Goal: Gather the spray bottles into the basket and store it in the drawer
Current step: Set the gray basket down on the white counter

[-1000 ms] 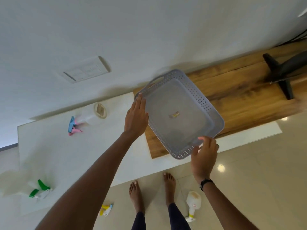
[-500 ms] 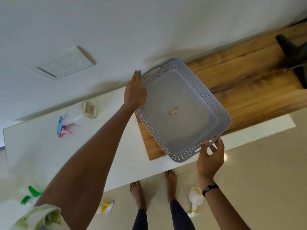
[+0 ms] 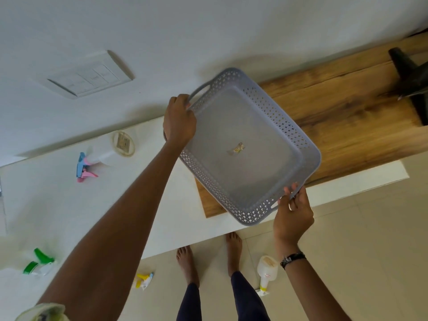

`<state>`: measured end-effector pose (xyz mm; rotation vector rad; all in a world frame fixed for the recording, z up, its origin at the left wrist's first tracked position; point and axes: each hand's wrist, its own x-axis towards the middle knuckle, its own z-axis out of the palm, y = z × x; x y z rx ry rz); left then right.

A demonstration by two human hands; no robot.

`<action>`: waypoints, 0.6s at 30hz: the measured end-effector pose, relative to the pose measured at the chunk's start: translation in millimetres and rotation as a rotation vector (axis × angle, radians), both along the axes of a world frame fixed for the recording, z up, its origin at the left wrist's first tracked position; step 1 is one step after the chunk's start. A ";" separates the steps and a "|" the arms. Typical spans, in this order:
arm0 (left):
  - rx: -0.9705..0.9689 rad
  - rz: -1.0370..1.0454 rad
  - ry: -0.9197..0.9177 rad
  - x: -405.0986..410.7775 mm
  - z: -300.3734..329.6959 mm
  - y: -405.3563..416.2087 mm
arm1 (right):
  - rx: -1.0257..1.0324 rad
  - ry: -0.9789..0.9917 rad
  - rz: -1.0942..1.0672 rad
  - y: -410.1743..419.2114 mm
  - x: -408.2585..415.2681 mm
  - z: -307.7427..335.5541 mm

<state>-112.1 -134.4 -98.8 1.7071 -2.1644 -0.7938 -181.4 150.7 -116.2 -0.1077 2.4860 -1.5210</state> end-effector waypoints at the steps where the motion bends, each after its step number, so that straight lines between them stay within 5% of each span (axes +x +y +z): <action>1: -0.016 0.037 0.003 10.2 7.0 4.9 | -0.011 0.003 0.015 0.7 0.7 3.8; 8: -0.136 0.054 -0.051 121.5 37.8 67.1 | -0.004 0.027 0.112 17.3 9.3 28.8; 18: 0.008 0.371 -0.079 303.4 28.2 166.1 | 0.067 0.051 0.322 -8.1 92.2 35.5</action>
